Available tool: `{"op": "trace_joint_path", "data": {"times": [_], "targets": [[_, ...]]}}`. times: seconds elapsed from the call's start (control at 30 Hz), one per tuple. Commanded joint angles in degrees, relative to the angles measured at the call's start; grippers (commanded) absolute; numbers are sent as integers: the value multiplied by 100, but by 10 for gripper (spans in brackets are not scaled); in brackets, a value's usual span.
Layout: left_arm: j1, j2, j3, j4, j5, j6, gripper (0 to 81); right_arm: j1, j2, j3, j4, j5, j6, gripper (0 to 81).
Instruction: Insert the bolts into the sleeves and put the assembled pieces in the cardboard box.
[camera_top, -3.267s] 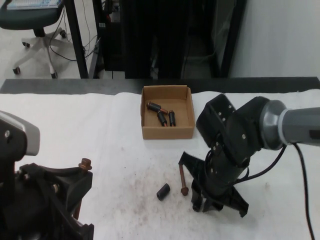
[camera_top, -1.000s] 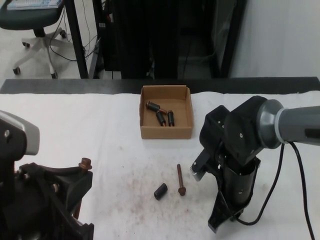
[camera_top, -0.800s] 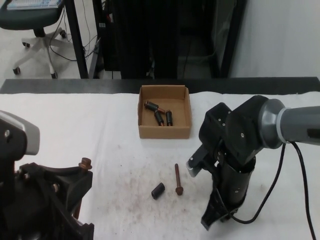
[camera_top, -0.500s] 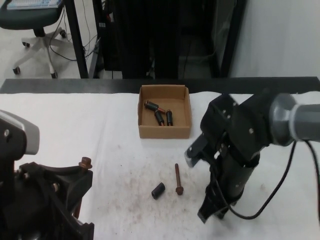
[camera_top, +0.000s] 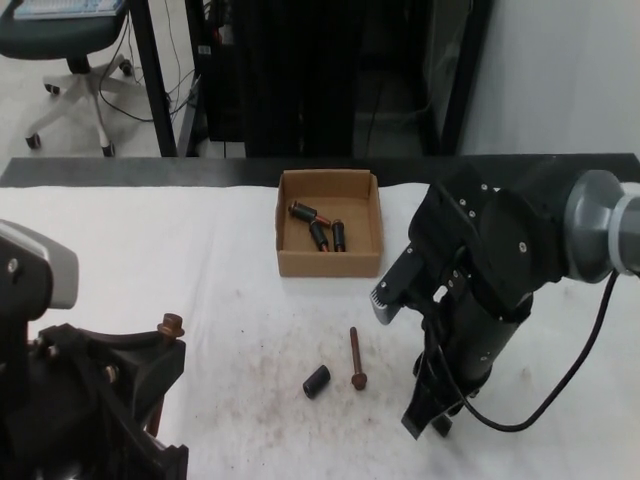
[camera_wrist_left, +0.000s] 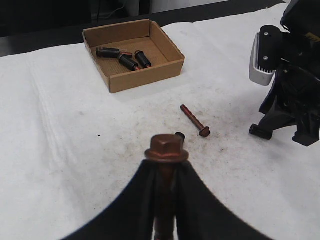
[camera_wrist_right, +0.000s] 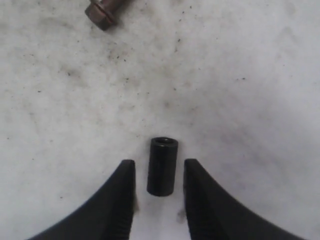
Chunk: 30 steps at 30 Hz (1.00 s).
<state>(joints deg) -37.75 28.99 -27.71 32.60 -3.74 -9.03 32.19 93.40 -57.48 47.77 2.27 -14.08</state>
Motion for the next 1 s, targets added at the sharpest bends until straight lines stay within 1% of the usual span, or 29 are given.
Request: {"op": "trace_joint_path", "data": {"times": [0.0,0.3,0.47,0.67,0.77,0.97], "targets": [[11,-29,-28,-68,-6,-39,2,-144,-37,-12,68,-85,-88,318],[11,-29,-28,-68,-6,-39,2,-305,-37,3,109,-190,-308,318],[11,-29,-28,-68,-6,-39,2,-305,75,3,109,-523,-308,318],[11,-29,-28,-68,-6,-214,2,-305,232,3,98,-523,-254,318],[11,-29,-28,-68,-6,-214,2,-352,232,3,98,-369,-267,318],[11,-29,-28,-68,-6,-214,2,-369,264,69,8,-439,-267,318]]}}
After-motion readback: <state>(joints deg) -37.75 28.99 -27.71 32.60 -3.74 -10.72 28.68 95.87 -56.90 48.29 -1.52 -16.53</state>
